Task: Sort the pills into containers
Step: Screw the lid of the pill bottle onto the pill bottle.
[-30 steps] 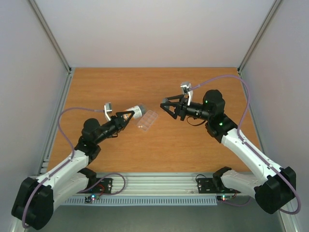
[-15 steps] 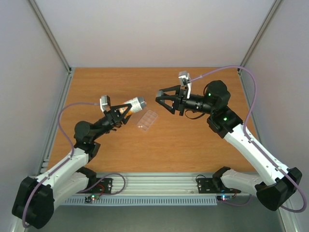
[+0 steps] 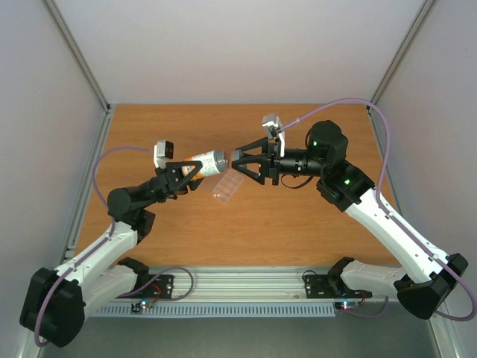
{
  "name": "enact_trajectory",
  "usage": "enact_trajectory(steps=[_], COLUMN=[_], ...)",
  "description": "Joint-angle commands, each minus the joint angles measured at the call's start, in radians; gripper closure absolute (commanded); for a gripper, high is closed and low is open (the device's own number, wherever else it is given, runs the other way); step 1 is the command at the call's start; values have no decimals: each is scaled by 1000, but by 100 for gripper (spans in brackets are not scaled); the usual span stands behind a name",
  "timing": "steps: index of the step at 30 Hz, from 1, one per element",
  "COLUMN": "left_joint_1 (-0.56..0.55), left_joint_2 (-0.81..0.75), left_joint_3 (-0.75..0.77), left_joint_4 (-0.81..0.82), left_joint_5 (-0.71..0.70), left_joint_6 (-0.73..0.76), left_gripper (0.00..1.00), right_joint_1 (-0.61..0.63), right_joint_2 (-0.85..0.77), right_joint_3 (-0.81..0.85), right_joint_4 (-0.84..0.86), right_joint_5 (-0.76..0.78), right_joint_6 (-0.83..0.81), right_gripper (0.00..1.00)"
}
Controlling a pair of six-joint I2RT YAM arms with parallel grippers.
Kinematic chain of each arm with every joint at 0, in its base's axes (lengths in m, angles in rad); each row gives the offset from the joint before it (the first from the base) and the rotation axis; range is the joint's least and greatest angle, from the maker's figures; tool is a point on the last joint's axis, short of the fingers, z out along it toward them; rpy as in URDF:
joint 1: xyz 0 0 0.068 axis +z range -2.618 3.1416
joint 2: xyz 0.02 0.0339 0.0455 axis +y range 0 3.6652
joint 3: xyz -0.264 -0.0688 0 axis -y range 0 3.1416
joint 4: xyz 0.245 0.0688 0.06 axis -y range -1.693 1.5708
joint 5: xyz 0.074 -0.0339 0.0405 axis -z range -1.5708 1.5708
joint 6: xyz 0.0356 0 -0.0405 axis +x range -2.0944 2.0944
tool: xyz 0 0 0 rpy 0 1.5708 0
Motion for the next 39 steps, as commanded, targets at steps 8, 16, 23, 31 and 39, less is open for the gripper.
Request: enact_trajectory(steps=[8,16,23,31,39], left_joint_1=[-29,-33,-33,-33,-35], left_joint_2=[-9,-14,-30,-45,-56], left_joint_3=[60,67,67,68,66], left_joint_4=[65,45,29,13,5], left_joint_5=[79,101,95,89,85], left_joint_6=[-4,10,18,28,30], left_gripper=[99,99,99,99,99], right_joint_1=[74,100,104,106,124], right_joint_2=[21,39,27,22,42], right_joint_3=[37,48,42,32,21], right_joint_4=[-19,-4,4,17,32], right_joint_5=[16,53,99,105,82], right_joint_6=[-14,-12,-17,-10,0], right_gripper=[79,79,79,79,79])
